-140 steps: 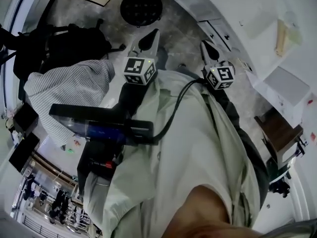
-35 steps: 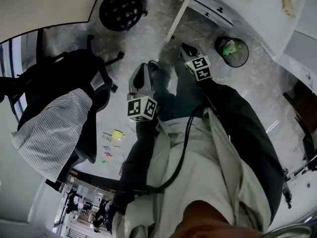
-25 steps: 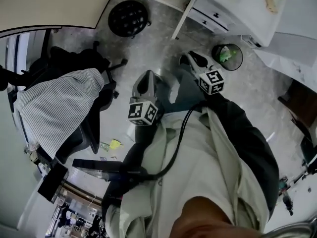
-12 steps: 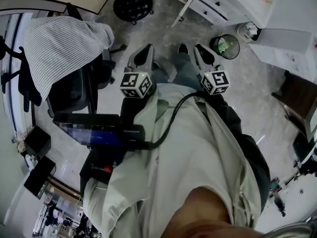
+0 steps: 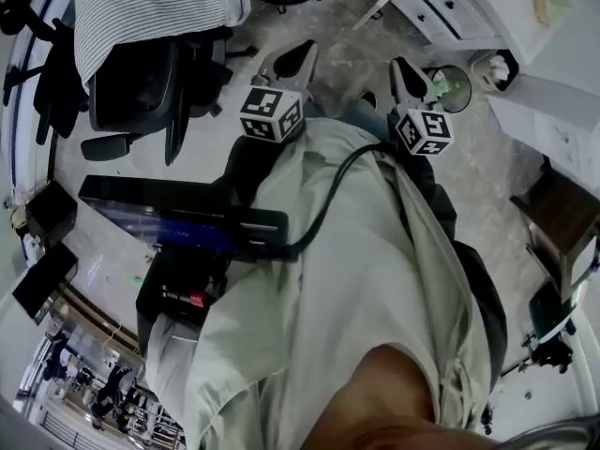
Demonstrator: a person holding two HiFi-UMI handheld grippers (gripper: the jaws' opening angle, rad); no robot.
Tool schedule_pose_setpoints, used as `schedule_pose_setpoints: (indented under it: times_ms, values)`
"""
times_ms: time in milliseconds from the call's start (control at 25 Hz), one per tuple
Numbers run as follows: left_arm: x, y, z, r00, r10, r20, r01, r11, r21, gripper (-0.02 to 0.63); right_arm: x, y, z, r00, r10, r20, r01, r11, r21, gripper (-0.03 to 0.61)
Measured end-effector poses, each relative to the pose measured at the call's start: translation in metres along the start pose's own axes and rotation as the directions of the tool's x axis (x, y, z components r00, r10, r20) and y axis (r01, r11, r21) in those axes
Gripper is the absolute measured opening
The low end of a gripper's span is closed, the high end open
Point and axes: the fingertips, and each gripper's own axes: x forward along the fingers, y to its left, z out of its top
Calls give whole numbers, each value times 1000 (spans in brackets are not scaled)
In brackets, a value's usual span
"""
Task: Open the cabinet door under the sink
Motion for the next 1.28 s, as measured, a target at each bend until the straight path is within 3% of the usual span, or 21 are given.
schedule_pose_setpoints:
  times_ms: [240, 640, 1280]
  values:
    - [-1, 0, 2, 996, 87, 34, -85, 996, -32, 6, 11, 3, 6, 993, 107, -54, -110, 992, -60, 40]
    - [20, -23, -8, 993, 118, 18, -117, 992, -52, 6, -2, -34, 7, 988, 134, -75, -135, 991, -7, 40]
    - [50, -42, -13, 999, 29, -44, -30, 999, -14, 6, -19, -52, -1, 992, 116, -55, -112, 991, 71, 40]
